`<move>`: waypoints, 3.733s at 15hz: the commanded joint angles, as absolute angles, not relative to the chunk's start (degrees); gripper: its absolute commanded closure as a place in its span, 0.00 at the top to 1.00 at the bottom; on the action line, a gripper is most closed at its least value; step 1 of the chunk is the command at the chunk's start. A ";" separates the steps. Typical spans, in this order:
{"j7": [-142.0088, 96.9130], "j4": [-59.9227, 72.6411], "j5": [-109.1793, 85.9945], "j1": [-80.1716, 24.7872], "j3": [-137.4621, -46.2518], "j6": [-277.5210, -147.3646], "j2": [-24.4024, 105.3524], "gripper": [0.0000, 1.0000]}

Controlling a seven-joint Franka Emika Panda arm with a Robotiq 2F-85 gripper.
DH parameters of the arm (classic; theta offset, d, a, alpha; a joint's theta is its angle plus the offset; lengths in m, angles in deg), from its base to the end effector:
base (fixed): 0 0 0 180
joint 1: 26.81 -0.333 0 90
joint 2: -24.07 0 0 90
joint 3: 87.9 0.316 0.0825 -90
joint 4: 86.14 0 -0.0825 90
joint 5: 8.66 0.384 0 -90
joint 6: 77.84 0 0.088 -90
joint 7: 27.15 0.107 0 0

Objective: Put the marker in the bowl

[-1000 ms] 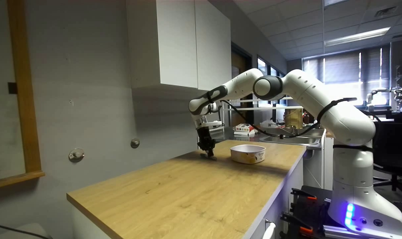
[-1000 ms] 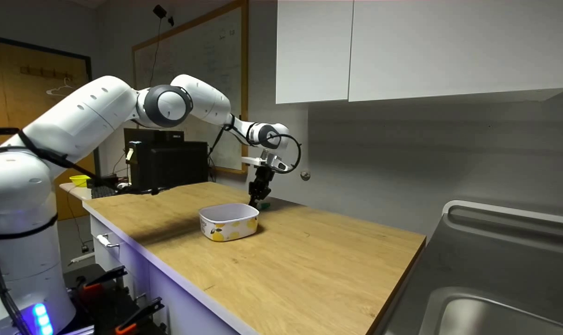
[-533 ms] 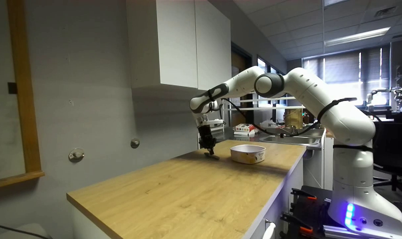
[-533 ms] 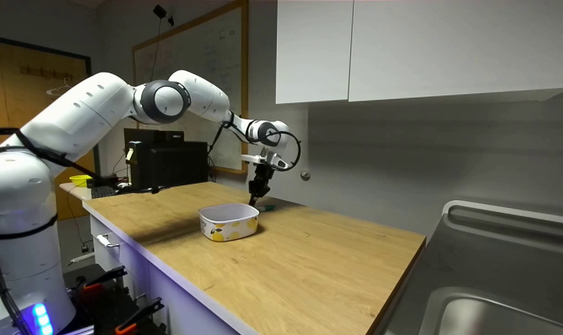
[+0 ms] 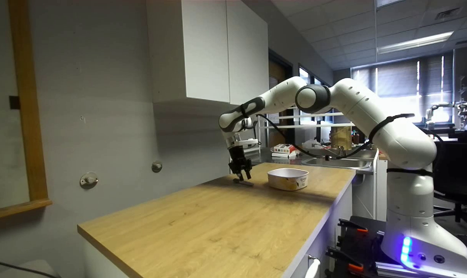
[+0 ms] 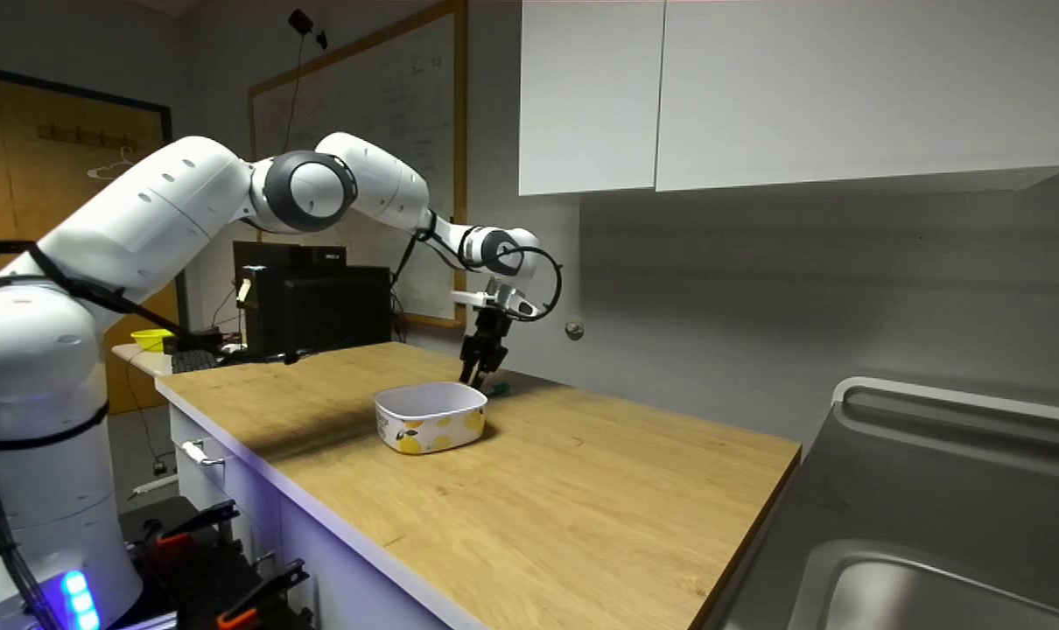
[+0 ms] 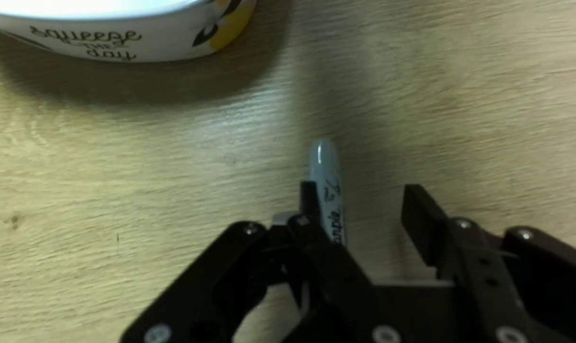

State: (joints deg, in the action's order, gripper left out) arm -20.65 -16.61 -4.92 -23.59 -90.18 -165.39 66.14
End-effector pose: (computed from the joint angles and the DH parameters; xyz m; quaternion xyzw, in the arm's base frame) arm 0.6952 -0.0530 0.3144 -0.9723 0.1054 0.2082 0.0163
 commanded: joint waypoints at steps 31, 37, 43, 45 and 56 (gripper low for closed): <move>-23.20 -11.15 -9.52 -23.99 -90.70 -166.05 65.16 0.08; -23.06 -9.24 -9.28 -24.62 -90.22 -166.85 61.69 0.08; -22.29 -2.43 -8.98 -25.92 -90.05 -168.41 51.10 0.08; -22.11 2.91 -8.96 -25.71 -90.39 -169.15 45.65 0.08; -21.54 32.33 -9.04 -21.22 -94.05 -174.81 23.66 0.08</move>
